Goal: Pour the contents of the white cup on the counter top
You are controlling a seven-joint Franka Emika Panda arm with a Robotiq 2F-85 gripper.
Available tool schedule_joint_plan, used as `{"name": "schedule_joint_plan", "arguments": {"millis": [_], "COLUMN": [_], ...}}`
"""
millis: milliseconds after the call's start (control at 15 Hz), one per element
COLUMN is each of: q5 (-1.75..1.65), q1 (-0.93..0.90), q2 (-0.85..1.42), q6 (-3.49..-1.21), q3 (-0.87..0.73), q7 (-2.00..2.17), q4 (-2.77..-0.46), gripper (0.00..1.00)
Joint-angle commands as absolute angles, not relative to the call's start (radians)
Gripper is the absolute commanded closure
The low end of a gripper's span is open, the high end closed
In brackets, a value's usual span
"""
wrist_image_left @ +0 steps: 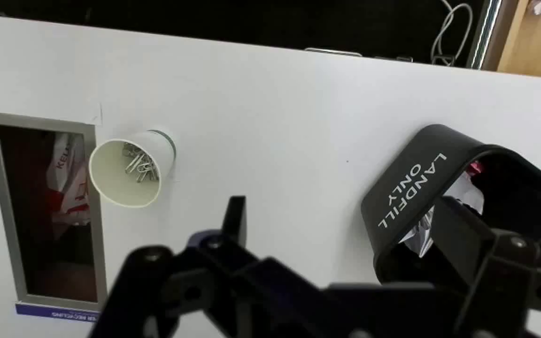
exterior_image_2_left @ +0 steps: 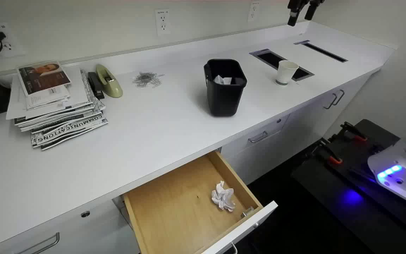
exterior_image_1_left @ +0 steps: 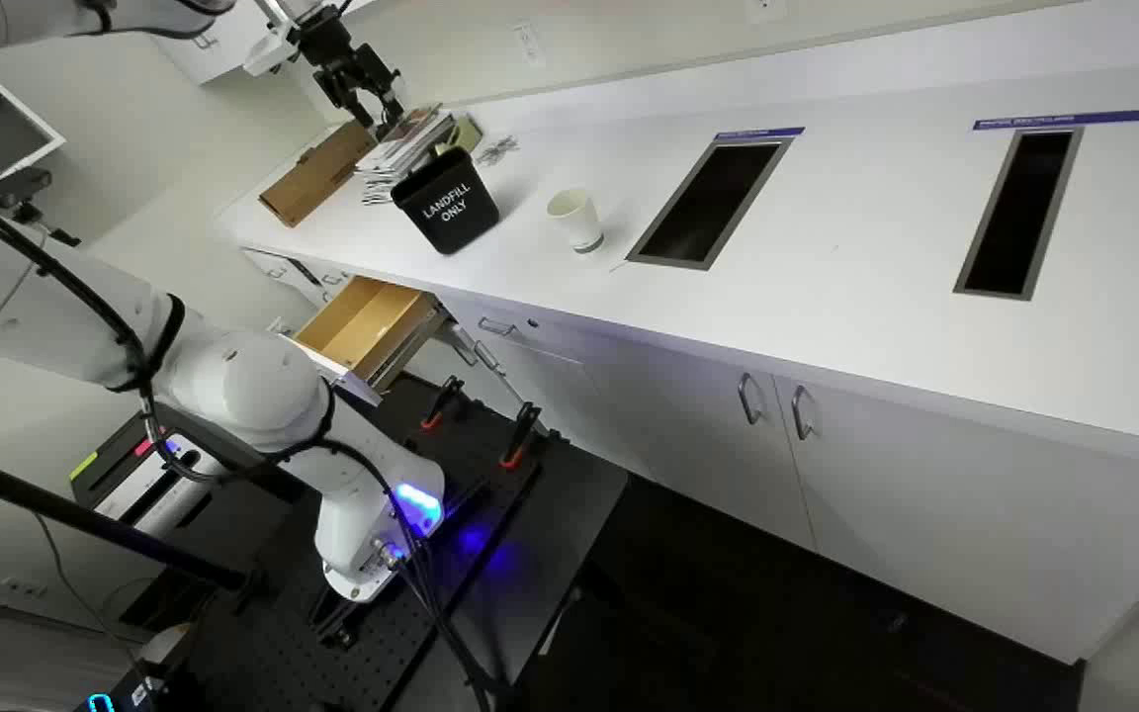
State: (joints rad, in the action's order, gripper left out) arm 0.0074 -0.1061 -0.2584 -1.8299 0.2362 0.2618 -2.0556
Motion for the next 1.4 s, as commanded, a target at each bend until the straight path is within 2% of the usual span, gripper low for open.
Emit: {"name": "schedule_joint_plan", "arguments": {"millis": [0, 467, 1333], "q5": [0.004, -0.042, -0.112], "q1": [-0.119, -0.099, 0.049], "q2": [-0.257, -0.251, -0.155], "q6": [-1.828, -1.854, -2.148], "q3": [0.225, 0.223, 0.025], "q7": [0.265, 0.315, 0.397], "q4": [-2.053, -2.059, -2.194], "gripper": [0.0, 0.0, 0.0]}}
